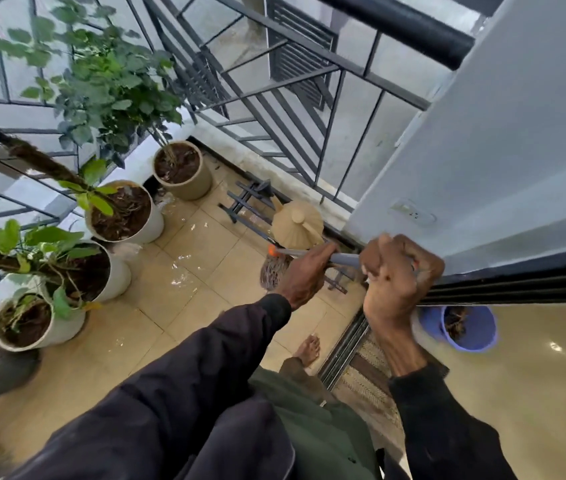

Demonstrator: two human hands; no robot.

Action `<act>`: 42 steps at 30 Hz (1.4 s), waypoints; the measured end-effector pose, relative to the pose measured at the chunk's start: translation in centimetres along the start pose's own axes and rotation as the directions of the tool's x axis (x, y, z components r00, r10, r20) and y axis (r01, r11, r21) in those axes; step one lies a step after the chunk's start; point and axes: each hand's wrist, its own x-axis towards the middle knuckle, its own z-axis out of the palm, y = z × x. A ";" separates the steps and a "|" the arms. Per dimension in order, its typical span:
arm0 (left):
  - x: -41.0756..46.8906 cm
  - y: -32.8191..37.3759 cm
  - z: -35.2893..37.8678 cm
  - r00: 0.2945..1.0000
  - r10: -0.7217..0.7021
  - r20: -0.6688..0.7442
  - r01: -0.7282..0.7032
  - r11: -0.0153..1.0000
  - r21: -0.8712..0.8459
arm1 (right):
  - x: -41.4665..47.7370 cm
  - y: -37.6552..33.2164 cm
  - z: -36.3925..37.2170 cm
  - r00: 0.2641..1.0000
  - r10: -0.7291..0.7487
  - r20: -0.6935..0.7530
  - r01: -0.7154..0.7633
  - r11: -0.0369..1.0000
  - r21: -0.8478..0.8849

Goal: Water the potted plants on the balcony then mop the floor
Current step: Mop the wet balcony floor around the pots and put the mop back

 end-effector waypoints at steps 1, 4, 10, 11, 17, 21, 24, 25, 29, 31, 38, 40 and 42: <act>-0.2 -1.4 -0.4 1.000 0.008 0.010 -0.009 1.000 0.027 | -0.5 0.7 0.4 1.000 0.022 0.007 -0.022 0.999 0.026; -1.3 -5.9 -1.7 1.000 -0.014 0.017 0.013 0.995 0.095 | -2.2 3.1 2.5 0.993 0.085 0.082 -0.088 0.995 0.041; -3.5 -12.1 -7.0 0.993 -0.116 -0.018 0.118 0.989 0.093 | -2.8 5.8 10.0 0.954 0.217 0.207 -0.222 0.975 0.004; -3.7 -12.7 -8.1 0.992 -0.124 -0.029 0.126 0.988 0.094 | -2.4 5.7 11.6 0.949 0.209 0.238 -0.217 0.976 0.010; -6.2 -15.4 -13.0 0.987 -0.126 -0.099 0.136 0.986 0.100 | 1.2 3.5 20.1 0.885 0.229 0.406 -0.266 0.963 0.037; -7.5 -17.2 -14.5 0.986 -0.163 -0.032 0.163 0.987 0.012 | 1.2 2.0 23.4 0.864 0.220 0.454 -0.237 0.971 -0.019; -7.5 -18.1 -15.4 0.990 -0.136 0.019 0.137 0.990 -0.027 | 0.9 0.4 25.2 0.866 0.178 0.468 -0.182 0.983 -0.037; -7.2 -18.1 -15.9 0.992 -0.126 0.009 0.127 0.991 -0.038 | 0.9 -0.2 25.8 0.866 0.157 0.476 -0.160 0.986 -0.035; -5.1 -18.2 -17.6 0.985 -0.114 -0.129 0.102 0.990 -0.097 | 0.6 -1.9 27.2 0.827 0.036 0.561 -0.056 0.998 0.019; -4.1 -18.6 -18.5 0.980 -0.114 -0.161 0.096 0.989 -0.113 | 0.2 -1.5 27.9 0.824 0.004 0.567 0.017 0.999 -0.031; -2.7 -22.8 -19.9 0.985 -0.137 0.106 0.144 0.988 -0.059 | -3.7 4.9 29.0 0.881 0.128 0.455 -0.013 0.968 -0.249; -2.8 -22.3 -20.3 0.986 -0.117 0.122 0.119 0.993 -0.011 | -2.8 4.9 29.2 0.873 0.138 0.468 -0.039 0.976 -0.217; -2.4 -20.9 -21.1 0.987 -0.153 0.058 0.156 0.986 -0.064 | -1.2 4.4 29.7 0.862 0.132 0.490 -0.047 0.982 -0.182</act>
